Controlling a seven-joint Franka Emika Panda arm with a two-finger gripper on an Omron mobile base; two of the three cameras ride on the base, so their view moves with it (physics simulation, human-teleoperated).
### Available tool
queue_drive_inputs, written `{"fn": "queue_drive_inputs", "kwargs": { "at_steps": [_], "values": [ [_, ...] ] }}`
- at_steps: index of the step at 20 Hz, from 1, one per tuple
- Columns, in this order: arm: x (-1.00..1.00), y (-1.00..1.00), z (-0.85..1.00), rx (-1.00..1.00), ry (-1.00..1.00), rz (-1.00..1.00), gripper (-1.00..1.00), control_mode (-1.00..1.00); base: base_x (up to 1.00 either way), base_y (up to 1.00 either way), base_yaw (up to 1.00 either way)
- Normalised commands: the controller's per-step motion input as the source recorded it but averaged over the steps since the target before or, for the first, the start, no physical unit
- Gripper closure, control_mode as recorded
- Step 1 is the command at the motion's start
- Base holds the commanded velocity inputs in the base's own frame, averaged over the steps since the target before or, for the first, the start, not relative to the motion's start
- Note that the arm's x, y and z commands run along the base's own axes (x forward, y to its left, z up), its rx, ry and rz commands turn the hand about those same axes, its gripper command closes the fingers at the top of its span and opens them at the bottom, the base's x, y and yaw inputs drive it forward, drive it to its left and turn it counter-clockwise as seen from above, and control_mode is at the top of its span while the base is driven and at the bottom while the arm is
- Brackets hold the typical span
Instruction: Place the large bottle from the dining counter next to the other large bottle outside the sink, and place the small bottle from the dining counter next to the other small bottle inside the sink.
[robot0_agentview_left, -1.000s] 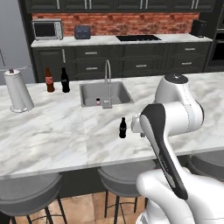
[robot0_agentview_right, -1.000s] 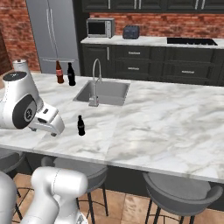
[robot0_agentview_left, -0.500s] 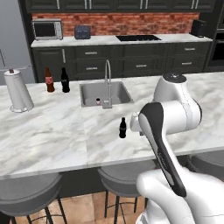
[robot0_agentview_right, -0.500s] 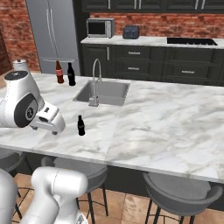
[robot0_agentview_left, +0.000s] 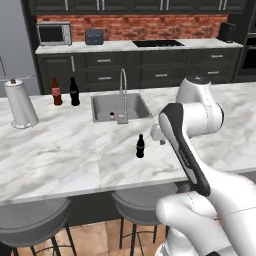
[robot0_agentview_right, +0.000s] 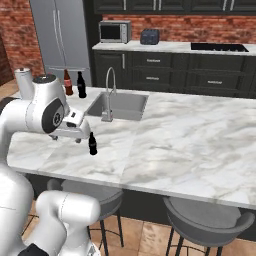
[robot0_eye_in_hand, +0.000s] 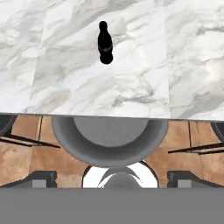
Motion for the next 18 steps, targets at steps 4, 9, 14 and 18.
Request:
{"fn": "queue_drive_inputs", "kwargs": {
  "at_steps": [4, 9, 14, 18],
  "values": [
    [0.31, -0.31, 0.25, 0.06, 0.00, 0.19, -1.00, -1.00, 0.00, 0.00, 0.00],
    [0.43, 0.10, 0.21, 0.01, 0.04, 0.08, -1.00, -1.00, 0.00, 0.00, 0.00],
    [0.51, 0.42, 0.00, -0.02, 0.03, 0.00, -1.00, -1.00, 0.00, 0.00, 0.00],
    [0.50, 0.23, 0.00, -0.05, 0.03, -0.02, -1.00, -1.00, 0.00, 0.00, 0.00]
  ]
}}
